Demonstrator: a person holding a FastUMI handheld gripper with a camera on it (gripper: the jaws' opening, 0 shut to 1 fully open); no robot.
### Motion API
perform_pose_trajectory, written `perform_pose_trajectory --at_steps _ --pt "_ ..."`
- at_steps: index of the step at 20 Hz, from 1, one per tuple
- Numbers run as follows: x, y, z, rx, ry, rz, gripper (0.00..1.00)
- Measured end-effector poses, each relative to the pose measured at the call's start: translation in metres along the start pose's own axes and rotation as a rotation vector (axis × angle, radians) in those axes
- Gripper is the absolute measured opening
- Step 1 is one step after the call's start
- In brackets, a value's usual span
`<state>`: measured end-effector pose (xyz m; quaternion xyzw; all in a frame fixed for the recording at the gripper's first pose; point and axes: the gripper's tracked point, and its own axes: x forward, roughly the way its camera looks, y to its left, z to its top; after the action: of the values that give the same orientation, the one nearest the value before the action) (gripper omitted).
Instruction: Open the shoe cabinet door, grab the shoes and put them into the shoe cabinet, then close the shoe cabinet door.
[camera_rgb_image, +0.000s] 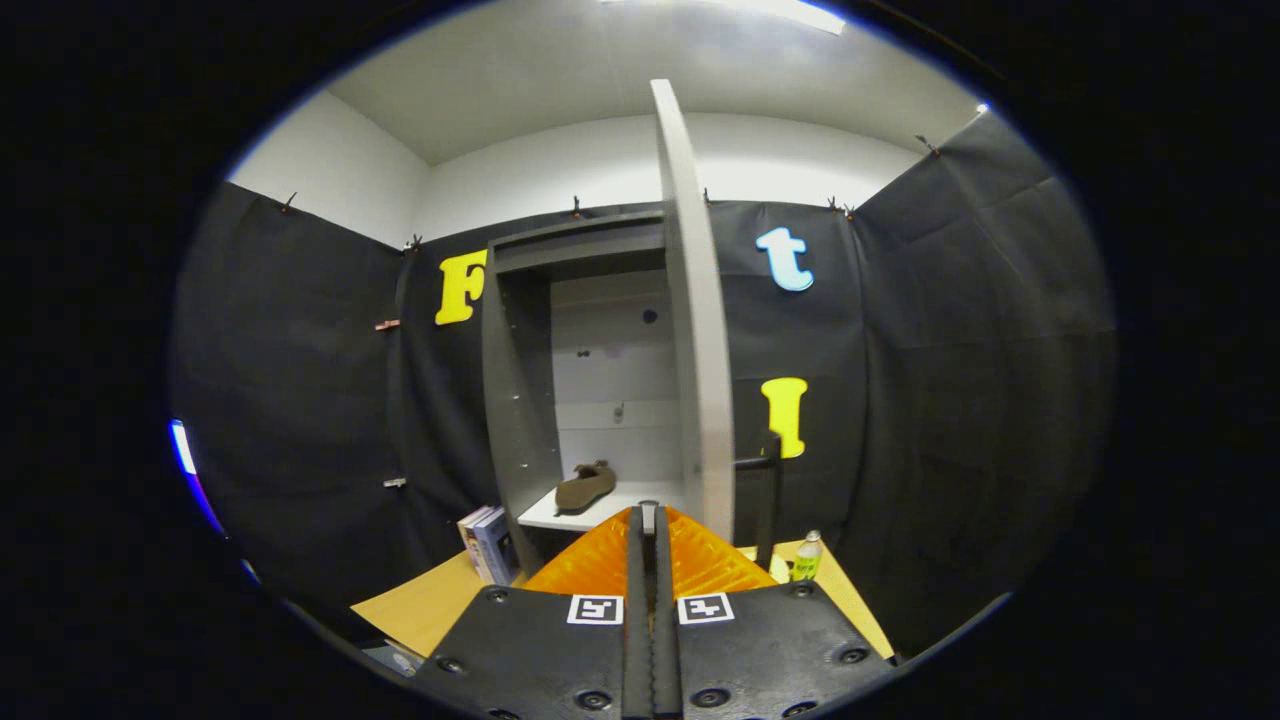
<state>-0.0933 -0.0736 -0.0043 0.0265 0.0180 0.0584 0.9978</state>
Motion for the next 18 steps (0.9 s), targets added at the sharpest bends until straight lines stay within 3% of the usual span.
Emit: perform_pose_trajectory --at_steps 6,12,18 --pt "0.041 0.061 -0.084 0.039 0.216 0.065 0.05" --pt "0.094 0.104 -0.210 0.043 0.481 0.001 0.06" --pt "0.106 0.102 -0.332 0.075 0.704 -0.125 0.09"
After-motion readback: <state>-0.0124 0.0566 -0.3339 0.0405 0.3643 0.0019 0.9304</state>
